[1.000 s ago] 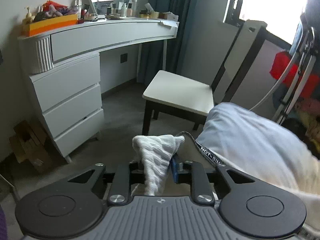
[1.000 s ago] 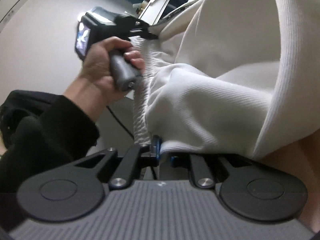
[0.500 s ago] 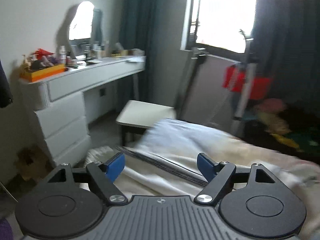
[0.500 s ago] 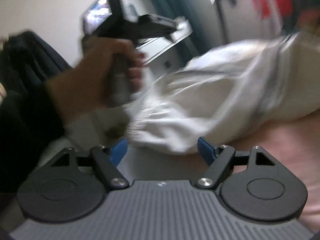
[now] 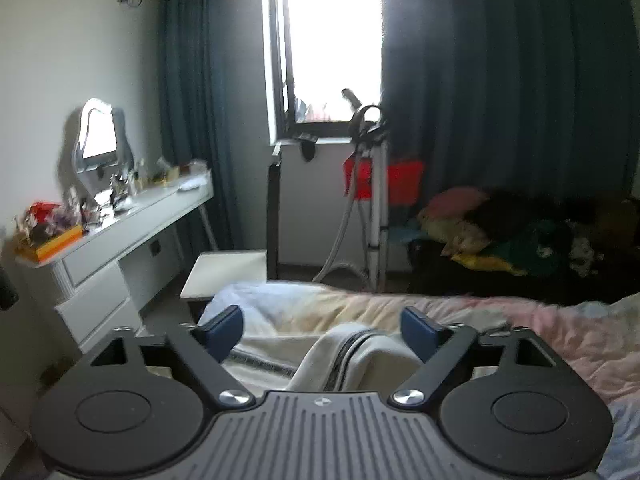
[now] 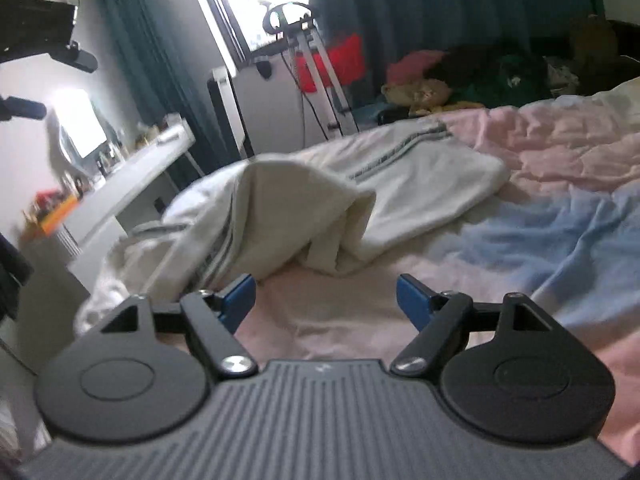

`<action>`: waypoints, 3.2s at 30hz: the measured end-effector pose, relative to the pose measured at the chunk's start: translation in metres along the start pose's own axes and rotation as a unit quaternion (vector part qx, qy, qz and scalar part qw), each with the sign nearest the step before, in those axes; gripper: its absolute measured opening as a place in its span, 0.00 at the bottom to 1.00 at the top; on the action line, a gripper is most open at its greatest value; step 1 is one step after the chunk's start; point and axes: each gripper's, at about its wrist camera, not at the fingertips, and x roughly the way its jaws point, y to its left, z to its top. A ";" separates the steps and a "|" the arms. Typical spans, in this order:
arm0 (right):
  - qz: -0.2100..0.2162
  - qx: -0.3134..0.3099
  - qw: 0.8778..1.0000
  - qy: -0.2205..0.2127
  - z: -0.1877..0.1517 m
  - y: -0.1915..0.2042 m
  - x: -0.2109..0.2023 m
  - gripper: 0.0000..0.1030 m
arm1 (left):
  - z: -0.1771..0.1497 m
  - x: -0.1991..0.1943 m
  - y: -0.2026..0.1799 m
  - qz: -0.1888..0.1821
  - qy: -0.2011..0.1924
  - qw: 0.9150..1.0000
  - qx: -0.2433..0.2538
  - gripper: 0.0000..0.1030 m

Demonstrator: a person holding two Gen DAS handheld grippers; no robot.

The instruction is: Fold clothes

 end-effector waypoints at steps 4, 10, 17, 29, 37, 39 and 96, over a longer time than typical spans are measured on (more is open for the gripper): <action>0.008 0.008 1.000 -0.007 0.000 -0.001 0.000 0.77 | 0.006 0.012 0.013 -0.016 0.011 0.999 -0.048 0.88; 0.019 0.020 0.999 -0.016 0.000 -0.003 -0.001 0.77 | -0.027 0.103 0.049 -0.042 0.045 0.992 -0.109 0.87; 0.030 -0.008 0.999 -0.010 0.001 -0.012 0.018 0.77 | -0.085 0.236 0.059 -0.039 0.091 0.990 -0.102 0.85; 0.028 0.108 0.993 -0.043 0.017 -0.100 0.073 0.78 | -0.108 0.384 0.044 -0.131 0.085 0.981 -0.116 0.81; -0.002 0.183 0.981 -0.055 0.015 -0.149 0.090 0.78 | -0.108 0.358 0.015 -0.110 0.082 0.989 -0.053 0.11; -0.005 0.191 0.980 -0.056 0.014 -0.151 0.090 0.78 | -0.108 0.324 0.011 -0.106 0.053 0.993 -0.022 0.10; -0.185 -0.030 0.982 -0.037 0.150 -0.004 0.238 0.05 | -0.329 0.115 0.067 -0.327 0.037 0.941 -0.077 0.06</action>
